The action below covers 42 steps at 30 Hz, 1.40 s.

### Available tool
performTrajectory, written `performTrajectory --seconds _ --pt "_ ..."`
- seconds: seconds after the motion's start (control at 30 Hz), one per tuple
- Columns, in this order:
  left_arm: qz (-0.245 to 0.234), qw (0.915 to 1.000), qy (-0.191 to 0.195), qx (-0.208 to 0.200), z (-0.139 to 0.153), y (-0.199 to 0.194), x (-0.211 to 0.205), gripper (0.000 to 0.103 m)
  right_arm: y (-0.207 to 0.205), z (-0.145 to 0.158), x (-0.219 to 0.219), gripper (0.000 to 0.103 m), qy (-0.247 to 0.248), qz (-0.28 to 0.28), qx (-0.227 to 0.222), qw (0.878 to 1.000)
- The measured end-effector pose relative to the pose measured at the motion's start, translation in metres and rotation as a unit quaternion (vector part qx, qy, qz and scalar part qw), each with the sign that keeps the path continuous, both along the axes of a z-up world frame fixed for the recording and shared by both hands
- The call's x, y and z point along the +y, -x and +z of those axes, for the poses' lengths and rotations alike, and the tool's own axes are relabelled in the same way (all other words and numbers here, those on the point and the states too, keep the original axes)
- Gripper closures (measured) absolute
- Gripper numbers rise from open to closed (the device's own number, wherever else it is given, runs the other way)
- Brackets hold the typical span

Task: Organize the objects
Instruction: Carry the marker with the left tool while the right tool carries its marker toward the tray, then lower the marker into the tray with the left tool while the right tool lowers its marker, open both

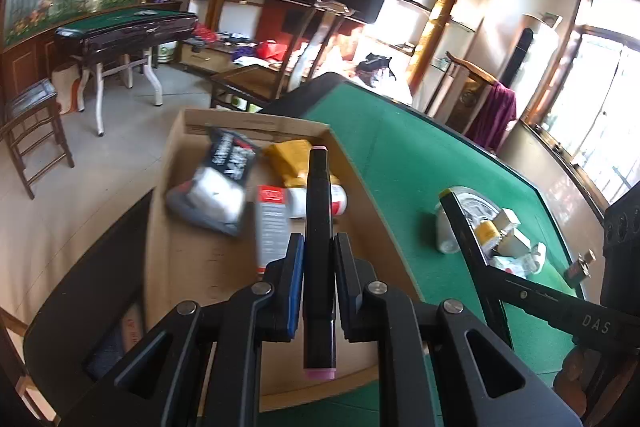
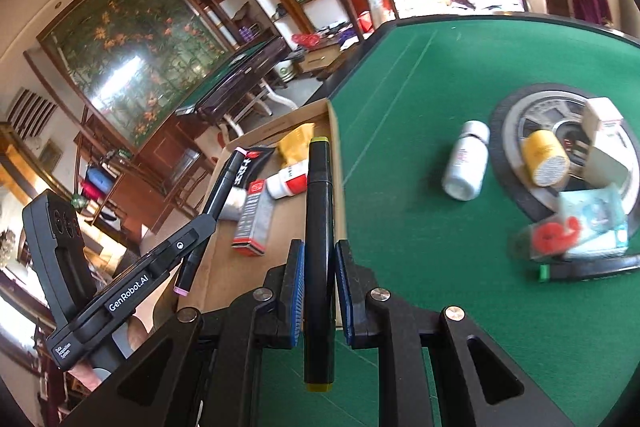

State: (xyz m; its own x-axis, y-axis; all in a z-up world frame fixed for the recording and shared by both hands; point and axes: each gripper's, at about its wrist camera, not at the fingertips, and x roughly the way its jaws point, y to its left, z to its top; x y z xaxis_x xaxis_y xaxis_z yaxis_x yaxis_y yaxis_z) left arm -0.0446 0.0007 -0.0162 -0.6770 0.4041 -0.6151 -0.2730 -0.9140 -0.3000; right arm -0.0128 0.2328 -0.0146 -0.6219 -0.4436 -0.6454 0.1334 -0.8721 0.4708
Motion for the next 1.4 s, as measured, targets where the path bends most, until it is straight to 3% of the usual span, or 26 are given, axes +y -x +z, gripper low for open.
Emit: performTrajectory --seconds 0.2,0.43,0.73,1.4 --pt "0.026 0.9995 0.002 -0.017 -0.014 0.002 -0.033 0.089 0.017 -0.01 -0.04 0.086 -0.014 0.034 -0.014 0.999" --pt "0.031 0.9985 -0.004 -0.046 -0.033 0.011 -0.043 0.089 0.04 -0.029 -0.074 0.086 -0.044 0.06 -0.042 0.996" --pt "0.025 0.9979 -0.001 -0.06 -0.046 0.015 -0.033 0.089 0.055 -0.051 -0.081 0.086 -0.054 0.066 -0.071 0.994" --pt "0.022 0.9976 0.002 -0.065 -0.053 0.018 -0.028 0.089 0.069 -0.069 -0.091 0.086 -0.062 0.063 -0.085 0.992"
